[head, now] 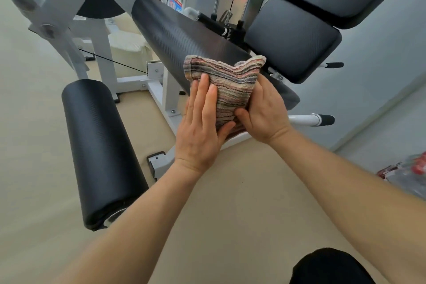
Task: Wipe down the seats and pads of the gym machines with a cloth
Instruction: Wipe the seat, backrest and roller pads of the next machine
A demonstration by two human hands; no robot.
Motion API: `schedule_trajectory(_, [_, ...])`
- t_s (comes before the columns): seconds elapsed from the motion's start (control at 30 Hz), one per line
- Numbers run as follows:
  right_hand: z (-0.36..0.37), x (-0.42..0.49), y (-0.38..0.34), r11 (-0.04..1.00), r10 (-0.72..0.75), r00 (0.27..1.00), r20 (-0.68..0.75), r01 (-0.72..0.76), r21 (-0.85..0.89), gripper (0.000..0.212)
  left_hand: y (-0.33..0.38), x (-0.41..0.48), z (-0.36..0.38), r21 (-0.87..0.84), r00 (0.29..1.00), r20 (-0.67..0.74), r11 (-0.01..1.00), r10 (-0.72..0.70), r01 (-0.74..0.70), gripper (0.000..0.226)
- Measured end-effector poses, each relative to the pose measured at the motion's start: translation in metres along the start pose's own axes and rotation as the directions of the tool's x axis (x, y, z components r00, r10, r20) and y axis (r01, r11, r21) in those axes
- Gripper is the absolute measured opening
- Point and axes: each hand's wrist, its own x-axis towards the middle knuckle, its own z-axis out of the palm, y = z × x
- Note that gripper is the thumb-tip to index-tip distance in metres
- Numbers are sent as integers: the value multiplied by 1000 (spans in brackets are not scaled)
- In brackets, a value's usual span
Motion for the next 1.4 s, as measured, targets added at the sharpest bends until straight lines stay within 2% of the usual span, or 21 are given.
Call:
schedule_trajectory(0.07, [-9,11,-5,998,-31,998,61,28,47,76,17,3,1,-135,986,-46,979,-158,151,66])
schedule_trajectory(0.17, [-25,18,-16,987,-2,991,135,-20,157,77,44,12,1,-345,906,-80,864,-416,367,71])
schedule_trajectory(0.23, [-36,26,-25,969,58,980,188,-100,224,66,53,22,-1,-459,848,-65,770,-527,443,67])
schedule_trajectory(0.33, [-44,60,-43,938,114,931,346,-216,273,45,44,49,-10,-561,732,66,581,-678,589,58])
schedule_trajectory(0.4, [-40,88,-46,915,135,849,511,-304,264,46,27,67,-14,-511,690,175,534,-703,673,58])
schedule_trajectory(0.47, [-31,111,-45,893,142,779,611,-367,261,50,9,79,-15,-484,668,241,509,-704,711,58])
schedule_trajectory(0.63, [-4,144,-38,888,194,732,653,-414,201,52,-13,101,-14,-453,613,256,468,-747,759,58])
schedule_trajectory(0.83, [42,194,-24,875,217,706,674,-447,187,53,-65,140,-4,-389,582,216,477,-784,788,56])
schedule_trajectory(0.93, [70,227,-19,889,193,689,699,-424,173,46,-110,168,4,-321,595,178,526,-784,788,51])
schedule_trajectory(1.03, [98,264,-13,907,163,684,711,-388,165,44,-151,194,8,-222,641,180,604,-746,765,44])
schedule_trajectory(1.13, [126,302,-7,937,174,683,710,-336,93,43,-186,224,10,-180,601,206,573,-773,799,42])
schedule_trajectory(1.23, [157,334,-7,924,181,675,715,-366,111,42,-232,249,18,-155,519,216,495,-827,855,46])
schedule_trajectory(1.3, [174,351,-5,937,162,683,713,-333,107,40,-258,263,22,-181,466,217,434,-858,883,47])
schedule_trajectory(1.37, [179,361,-6,958,127,714,688,-268,101,40,-270,271,23,-200,481,199,445,-854,873,46])
schedule_trajectory(1.4, [180,365,-7,948,140,721,679,-296,119,41,-272,273,23,-210,487,179,451,-855,868,45])
